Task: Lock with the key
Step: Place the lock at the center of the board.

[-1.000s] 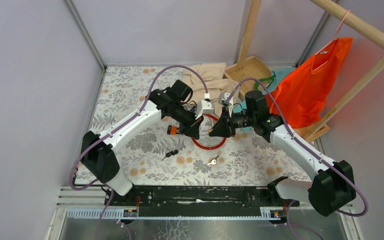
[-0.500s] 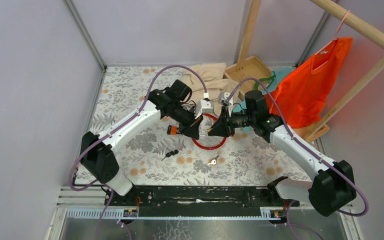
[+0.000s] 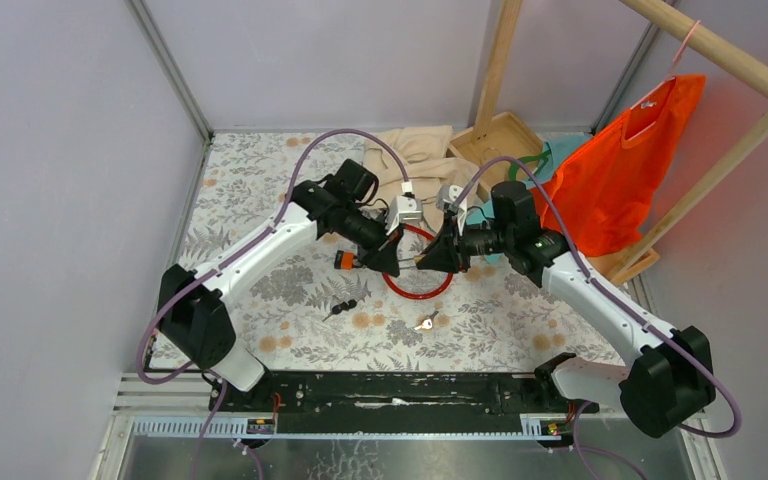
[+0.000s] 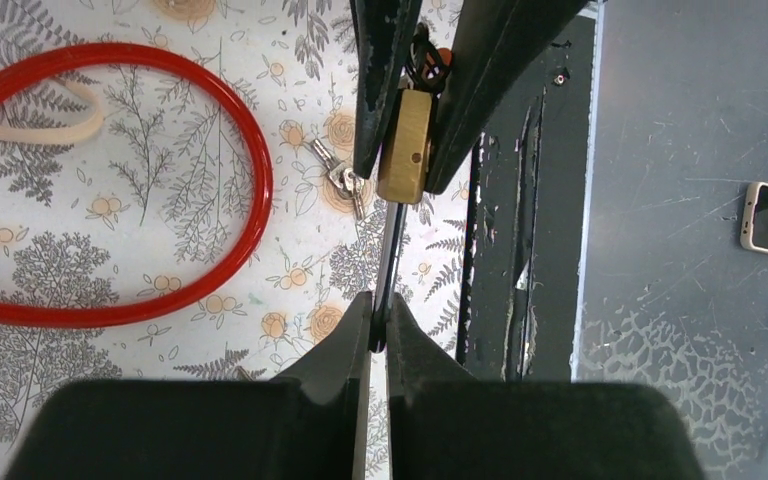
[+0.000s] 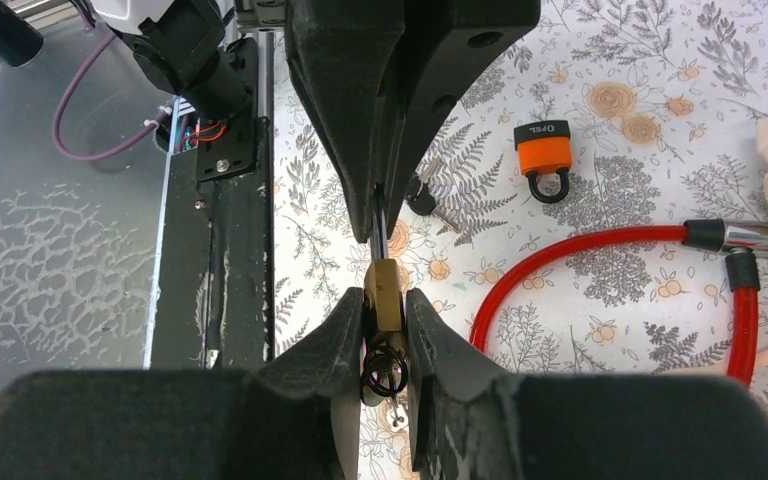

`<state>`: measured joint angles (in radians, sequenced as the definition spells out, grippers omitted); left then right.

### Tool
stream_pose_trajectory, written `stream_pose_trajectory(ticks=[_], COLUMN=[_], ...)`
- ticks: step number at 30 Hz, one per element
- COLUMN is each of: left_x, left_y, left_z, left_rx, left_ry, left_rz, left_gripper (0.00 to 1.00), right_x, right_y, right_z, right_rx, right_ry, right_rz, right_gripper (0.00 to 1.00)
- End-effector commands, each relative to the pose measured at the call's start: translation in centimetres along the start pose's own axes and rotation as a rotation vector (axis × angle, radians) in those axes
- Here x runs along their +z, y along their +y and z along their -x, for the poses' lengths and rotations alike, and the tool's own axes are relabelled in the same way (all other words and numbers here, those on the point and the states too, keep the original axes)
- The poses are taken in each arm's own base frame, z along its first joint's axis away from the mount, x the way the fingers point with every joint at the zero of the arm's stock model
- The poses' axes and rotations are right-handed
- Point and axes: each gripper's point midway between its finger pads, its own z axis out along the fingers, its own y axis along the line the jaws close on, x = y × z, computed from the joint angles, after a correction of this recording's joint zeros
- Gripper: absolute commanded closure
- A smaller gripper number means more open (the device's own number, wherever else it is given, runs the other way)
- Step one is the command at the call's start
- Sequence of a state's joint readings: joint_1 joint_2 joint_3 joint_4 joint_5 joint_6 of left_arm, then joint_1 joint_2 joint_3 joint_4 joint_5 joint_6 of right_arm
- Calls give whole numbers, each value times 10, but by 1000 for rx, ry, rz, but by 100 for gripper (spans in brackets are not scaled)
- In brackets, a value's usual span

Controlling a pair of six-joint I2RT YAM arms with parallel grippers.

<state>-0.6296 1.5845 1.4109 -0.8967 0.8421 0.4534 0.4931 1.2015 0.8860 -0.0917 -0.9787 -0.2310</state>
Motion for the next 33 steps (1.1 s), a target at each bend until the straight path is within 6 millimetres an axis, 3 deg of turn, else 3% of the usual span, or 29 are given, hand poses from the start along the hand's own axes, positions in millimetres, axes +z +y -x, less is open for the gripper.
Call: stream_pose_trajectory(ticks=[1,2,5,11,18,25,33], left_x=[-13,-17,-29,-43,-41,-26,-9], left_y=[-13,-12,-8,4,4,5,6], left_z=[59,59,54,39,45,61,54], left_rx=[225,230,245,309,312,260,211], left_ry=[-237,-246,-269,-261,-300,-336,-299], left_rz=[-46,-43,-30,32,-5,-30,-48], left_gripper=[100,100,86,41,20,22,45], right_x=[1,0,-2,-9,-16,-16,-18], right_y=[14,13,11,3,3,3,3], right_z=[40,39,38,38,44,44,46], right_rx=[-185,-180,-169,-149,-127,-117,-117], right_ry=[-72,-71,-70,-78,-107,-113,-117], right_rz=[32,29,26,0,5,7,-1], right_gripper=[100,100,100,100,100,100,100])
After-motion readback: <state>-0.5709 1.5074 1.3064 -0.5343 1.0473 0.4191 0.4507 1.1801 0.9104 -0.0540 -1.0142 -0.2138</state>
